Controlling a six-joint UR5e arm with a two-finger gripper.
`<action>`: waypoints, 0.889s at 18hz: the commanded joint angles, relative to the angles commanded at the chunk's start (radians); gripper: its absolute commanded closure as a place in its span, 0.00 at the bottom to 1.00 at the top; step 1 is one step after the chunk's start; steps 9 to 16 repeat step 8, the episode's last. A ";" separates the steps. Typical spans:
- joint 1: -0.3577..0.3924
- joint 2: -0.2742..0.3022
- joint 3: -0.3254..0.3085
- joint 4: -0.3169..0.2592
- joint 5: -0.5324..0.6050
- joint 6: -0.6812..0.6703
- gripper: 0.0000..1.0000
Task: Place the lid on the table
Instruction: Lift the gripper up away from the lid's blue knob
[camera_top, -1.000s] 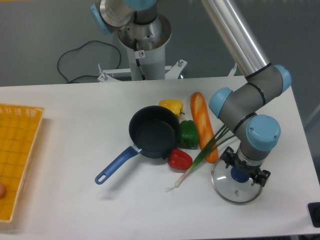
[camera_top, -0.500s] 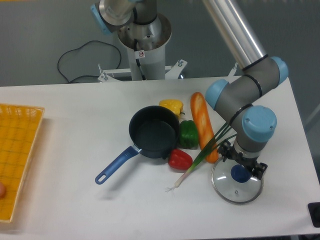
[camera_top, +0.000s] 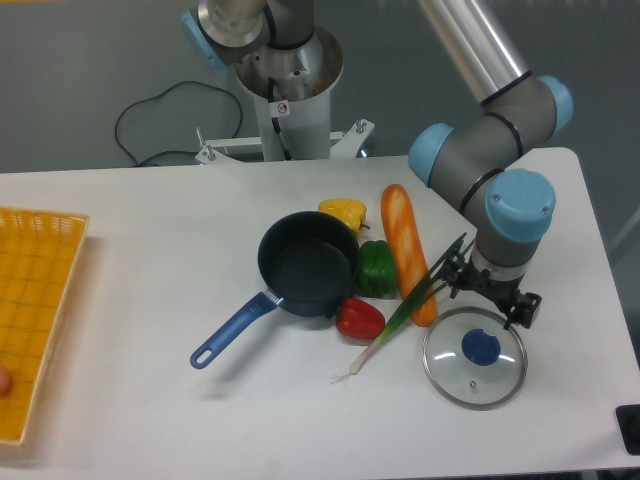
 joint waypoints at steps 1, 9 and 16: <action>-0.002 0.000 0.000 -0.002 0.002 0.000 0.00; 0.011 0.002 0.035 -0.037 0.002 0.000 0.00; 0.011 0.002 0.035 -0.037 0.002 0.000 0.00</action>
